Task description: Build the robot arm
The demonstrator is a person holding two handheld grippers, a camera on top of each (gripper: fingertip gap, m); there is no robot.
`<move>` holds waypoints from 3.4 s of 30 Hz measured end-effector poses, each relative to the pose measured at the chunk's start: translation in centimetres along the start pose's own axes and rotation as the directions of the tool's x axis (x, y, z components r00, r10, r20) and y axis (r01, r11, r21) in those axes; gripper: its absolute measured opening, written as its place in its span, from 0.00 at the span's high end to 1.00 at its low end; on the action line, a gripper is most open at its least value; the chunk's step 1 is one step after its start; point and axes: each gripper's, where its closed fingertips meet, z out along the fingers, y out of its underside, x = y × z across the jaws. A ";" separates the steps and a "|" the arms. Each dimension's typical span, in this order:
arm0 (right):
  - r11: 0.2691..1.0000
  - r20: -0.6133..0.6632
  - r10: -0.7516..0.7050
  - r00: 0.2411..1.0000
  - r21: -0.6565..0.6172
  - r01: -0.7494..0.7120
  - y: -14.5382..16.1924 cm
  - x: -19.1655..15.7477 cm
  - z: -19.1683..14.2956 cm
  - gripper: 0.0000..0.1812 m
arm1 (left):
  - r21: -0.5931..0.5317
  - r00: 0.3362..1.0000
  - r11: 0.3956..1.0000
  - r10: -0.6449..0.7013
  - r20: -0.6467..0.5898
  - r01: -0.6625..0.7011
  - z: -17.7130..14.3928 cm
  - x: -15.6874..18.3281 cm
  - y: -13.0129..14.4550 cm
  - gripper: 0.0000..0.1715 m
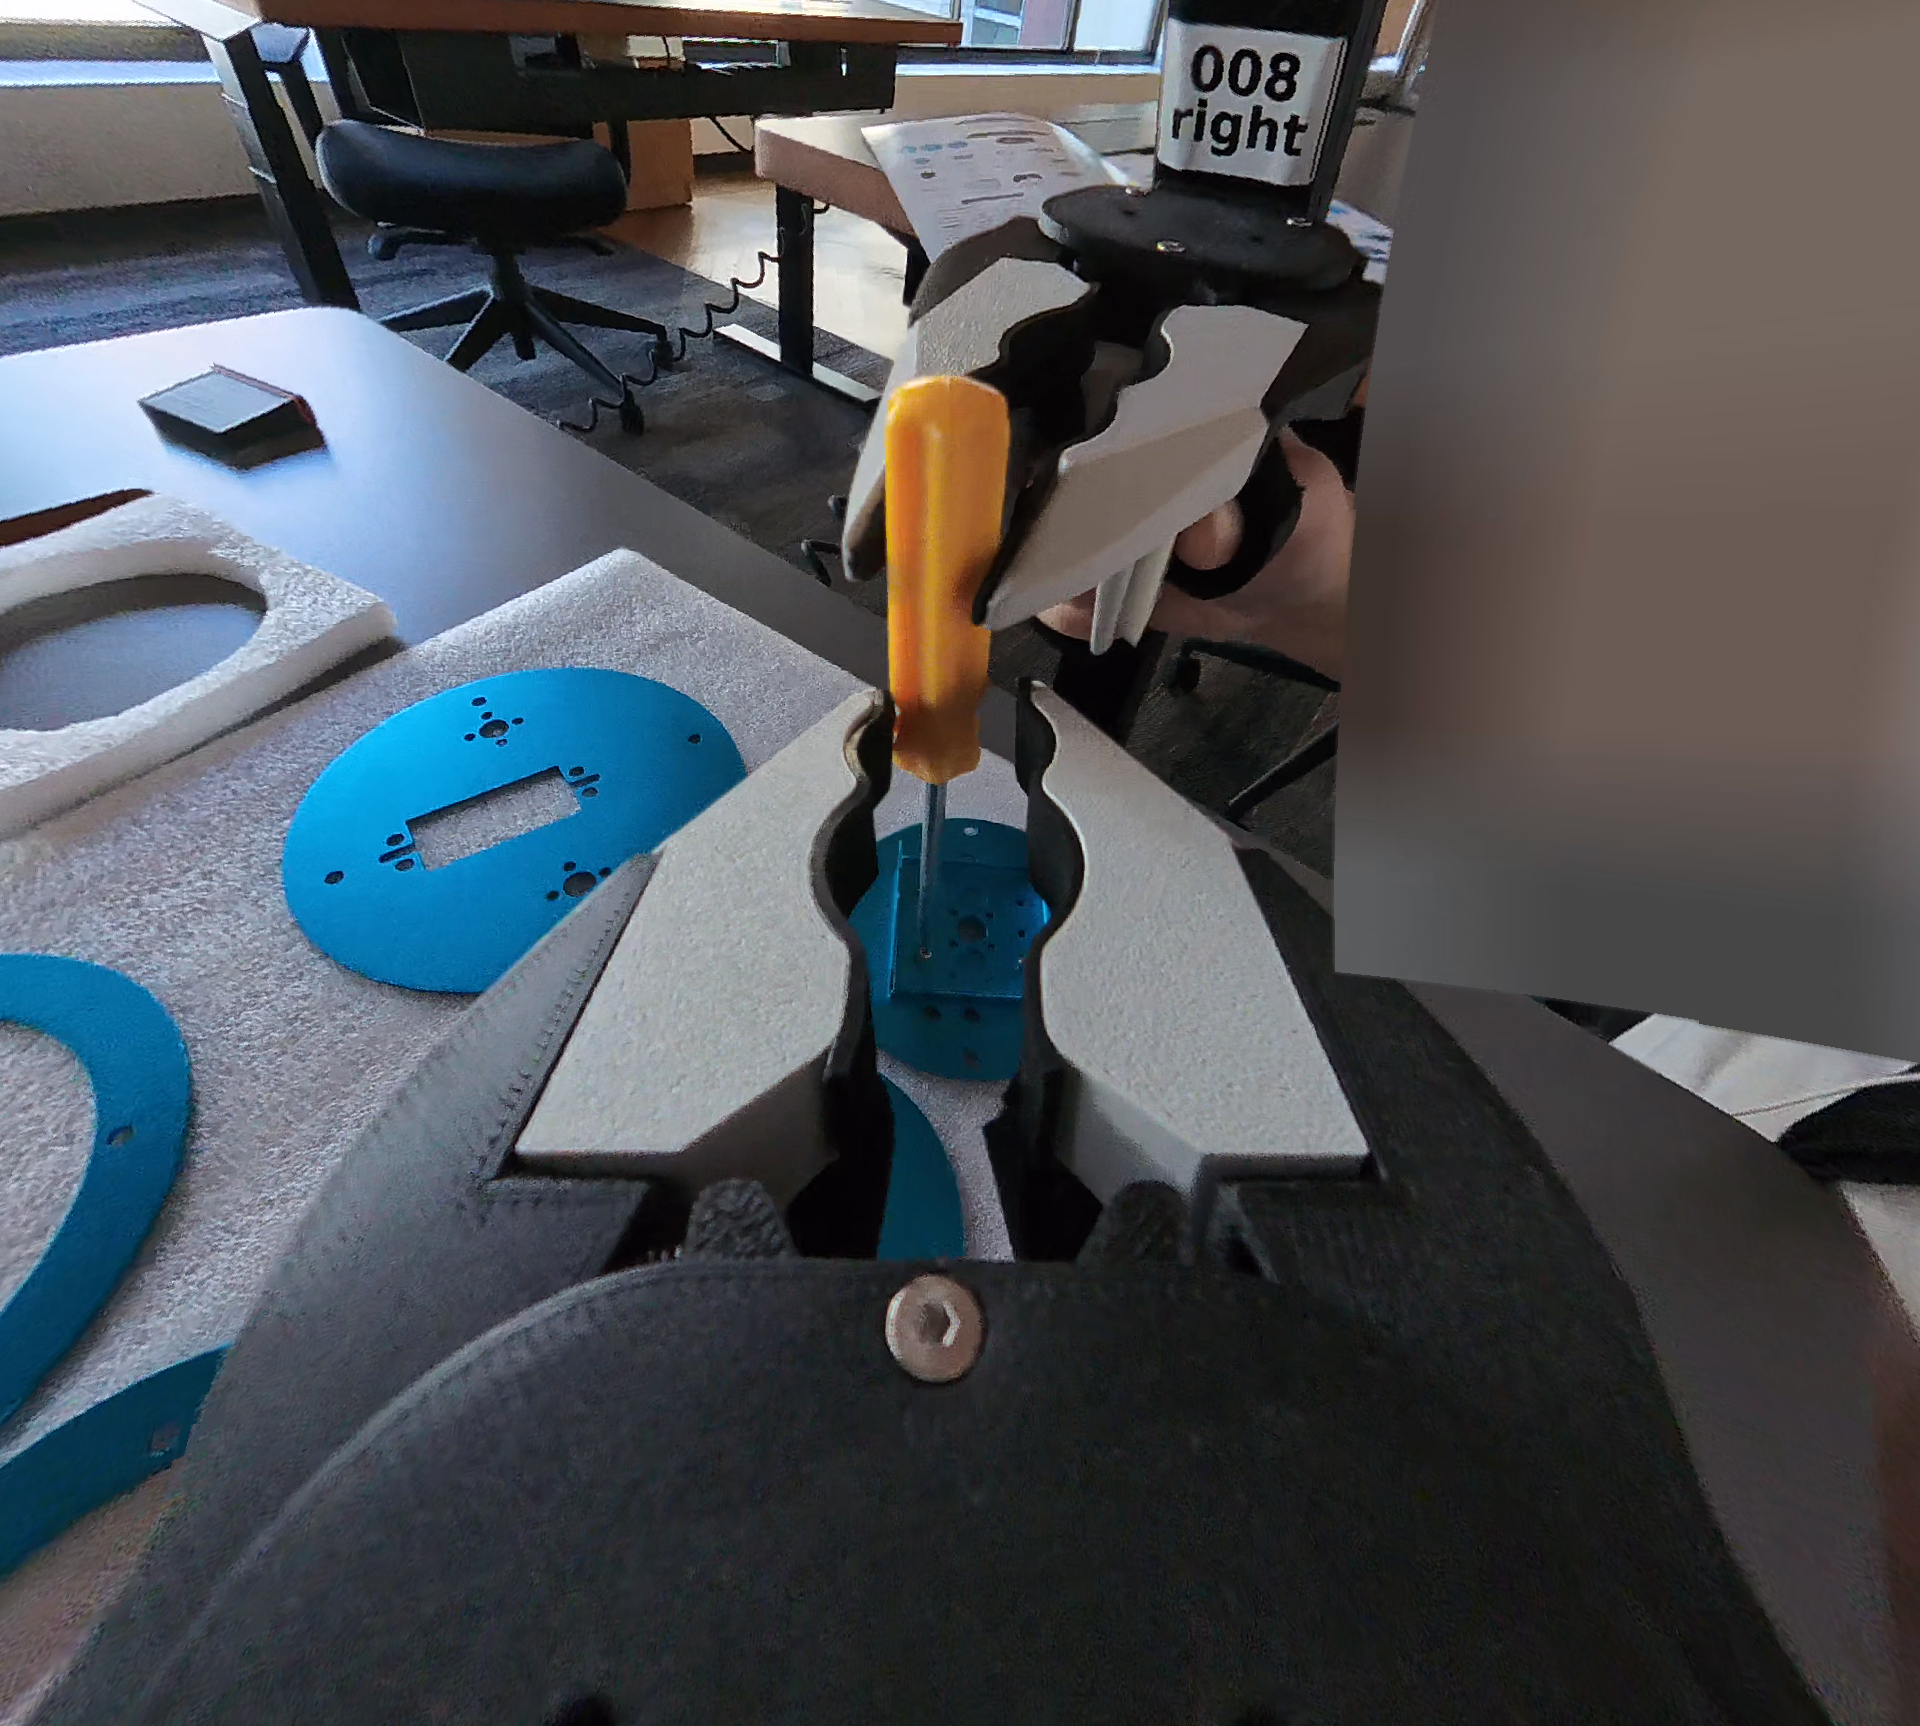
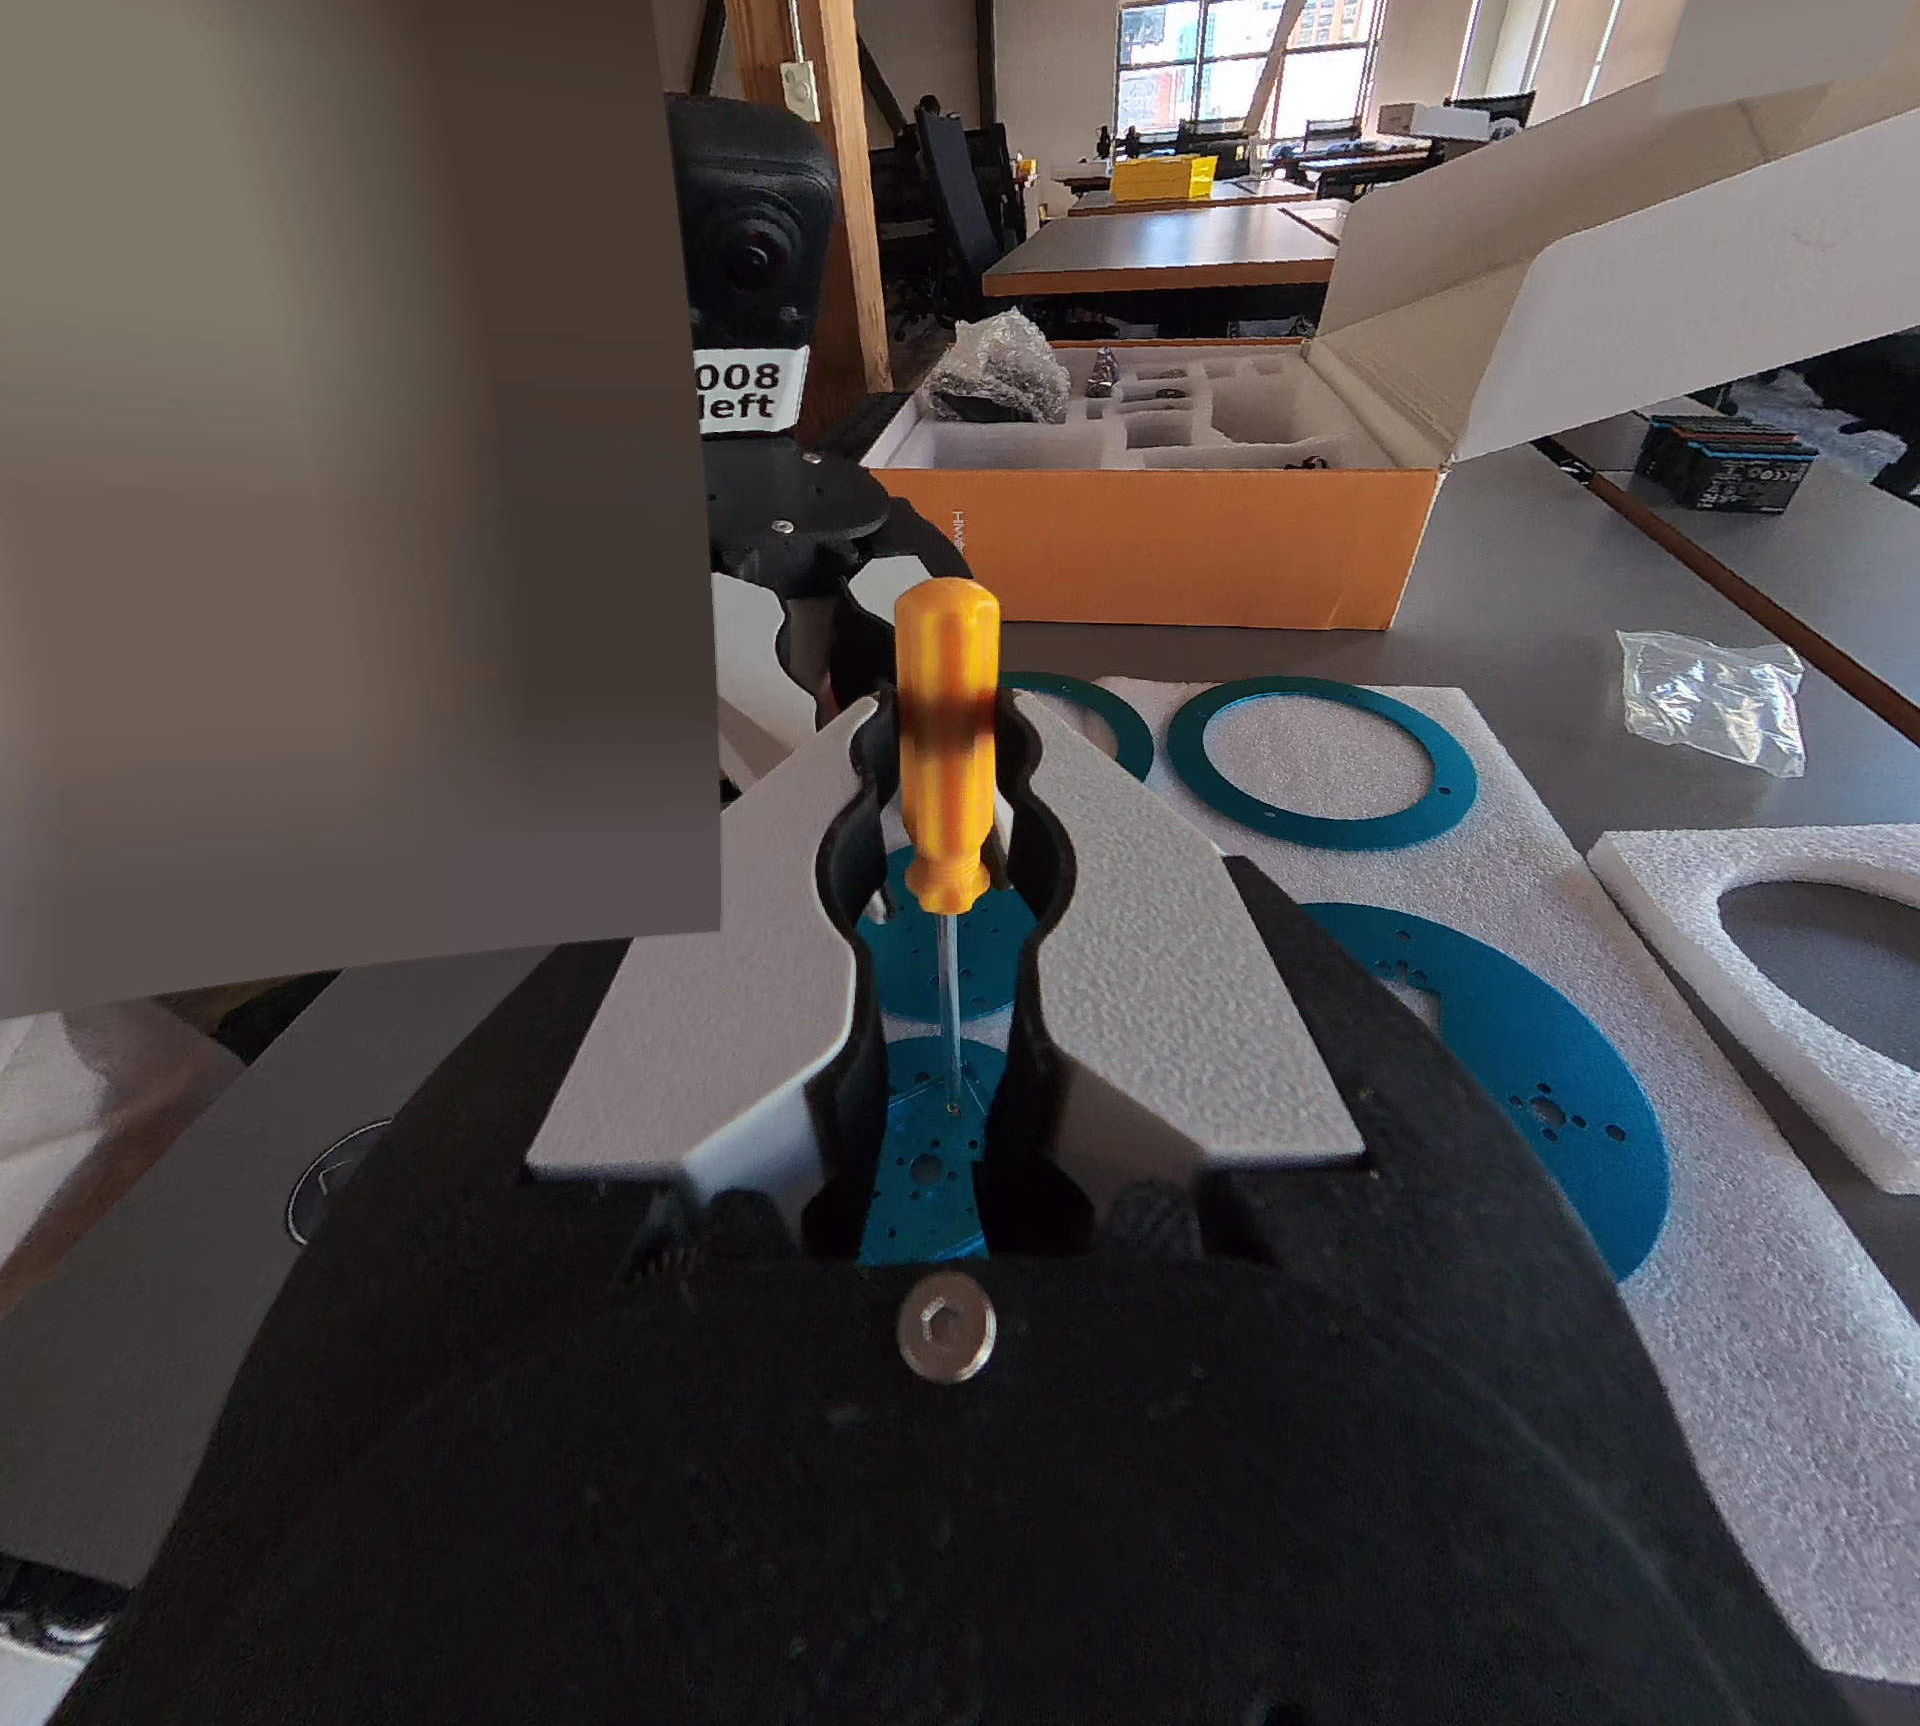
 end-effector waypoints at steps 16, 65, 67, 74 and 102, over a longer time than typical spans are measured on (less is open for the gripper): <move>0.996 0.038 -0.019 0.999 -0.087 0.023 -0.2 -0.2 -0.4 0.90 | -0.011 0.997 0.998 0.067 0.032 -0.067 0.4 -0.1 0.0 0.91; 0.251 0.610 -0.281 0.741 -0.698 0.670 -0.3 -1.2 -1.8 0.90 | -0.021 0.992 0.992 0.126 -0.001 -0.126 0.6 0.6 0.0 0.91; 0.246 0.584 -0.271 0.765 -0.726 0.642 -0.3 -1.1 -1.8 0.90 | -0.016 0.993 0.993 0.121 0.002 -0.121 0.6 0.5 0.0 0.91; 0.250 0.467 -0.246 0.850 -0.816 0.521 -0.3 -0.8 -1.6 0.90 | -0.010 0.993 0.993 0.114 0.012 -0.114 0.6 0.3 0.0 0.91; 0.205 0.254 -0.209 0.944 -0.933 0.297 -0.2 0.1 -2.0 0.91 | -0.006 0.992 0.992 0.122 0.024 -0.122 0.8 -0.1 0.0 0.92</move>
